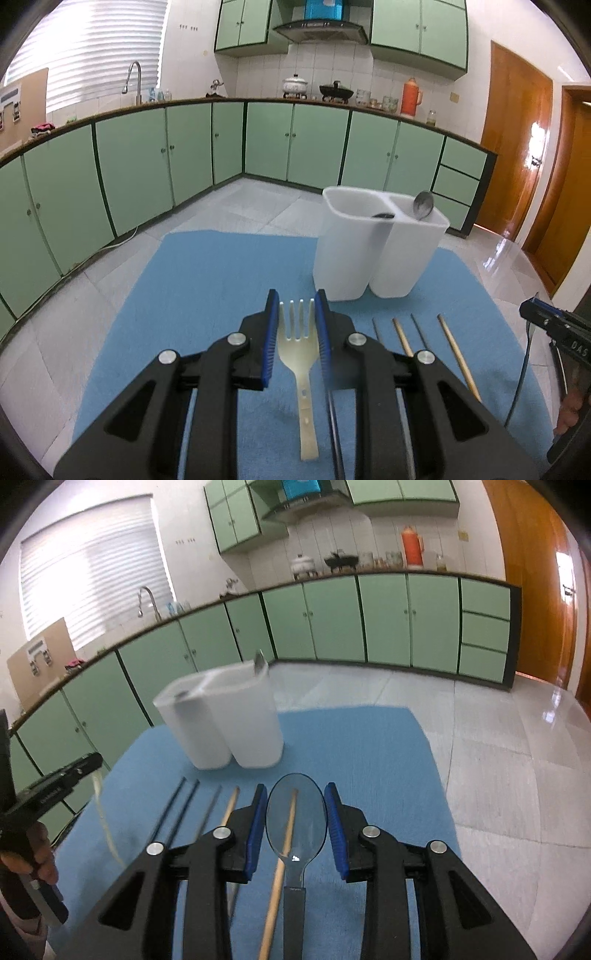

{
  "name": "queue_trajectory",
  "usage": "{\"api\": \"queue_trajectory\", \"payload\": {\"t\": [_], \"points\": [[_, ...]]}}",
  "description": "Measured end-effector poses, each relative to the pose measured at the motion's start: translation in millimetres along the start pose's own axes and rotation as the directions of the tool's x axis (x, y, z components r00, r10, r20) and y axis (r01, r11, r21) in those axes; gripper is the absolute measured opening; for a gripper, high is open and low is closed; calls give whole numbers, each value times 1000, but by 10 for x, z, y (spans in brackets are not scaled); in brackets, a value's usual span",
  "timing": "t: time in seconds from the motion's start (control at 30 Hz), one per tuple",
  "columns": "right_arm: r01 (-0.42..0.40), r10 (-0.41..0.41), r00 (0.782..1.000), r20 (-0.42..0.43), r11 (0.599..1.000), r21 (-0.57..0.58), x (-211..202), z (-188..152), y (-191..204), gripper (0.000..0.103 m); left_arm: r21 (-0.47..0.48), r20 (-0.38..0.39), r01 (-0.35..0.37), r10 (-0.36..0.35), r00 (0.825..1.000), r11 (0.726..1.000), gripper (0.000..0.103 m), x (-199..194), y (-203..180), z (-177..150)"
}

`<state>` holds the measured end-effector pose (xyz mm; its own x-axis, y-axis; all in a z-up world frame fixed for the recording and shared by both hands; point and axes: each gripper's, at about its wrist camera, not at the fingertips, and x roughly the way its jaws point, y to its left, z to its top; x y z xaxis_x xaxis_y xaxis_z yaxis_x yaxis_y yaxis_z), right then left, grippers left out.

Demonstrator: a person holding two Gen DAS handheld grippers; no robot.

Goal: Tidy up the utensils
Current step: 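Carry the fork and clear spoon over the caddy and release them inside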

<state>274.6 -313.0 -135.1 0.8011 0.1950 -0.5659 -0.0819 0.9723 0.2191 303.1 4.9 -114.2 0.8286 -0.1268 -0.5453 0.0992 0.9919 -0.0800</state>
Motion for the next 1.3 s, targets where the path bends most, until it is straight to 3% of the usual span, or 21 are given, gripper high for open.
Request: {"api": "queue_trajectory", "payload": {"t": [0.4, 0.77, 1.07, 1.3], "points": [[-21, 27, 992, 122, 998, -54, -317, 401, 196, 31, -1, 107, 22, -22, 994, 1000, 19, -257, -21, 298], [-69, 92, 972, 216, 991, -112, -399, 923, 406, 31, 14, 216, 51, -53, 975, 999, 19, -356, -122, 796], [-122, 150, 948, 280, 986, -114, -140, 1527, 523, 31, 9, 275, 108, -107, 956, 994, 19, -149, -326, 1317], [-99, 126, 950, 287, 989, -109, 312, 1808, 553, 31, 3, 279, 126, -122, 952, 992, 19, 276, -464, 1541]]}}
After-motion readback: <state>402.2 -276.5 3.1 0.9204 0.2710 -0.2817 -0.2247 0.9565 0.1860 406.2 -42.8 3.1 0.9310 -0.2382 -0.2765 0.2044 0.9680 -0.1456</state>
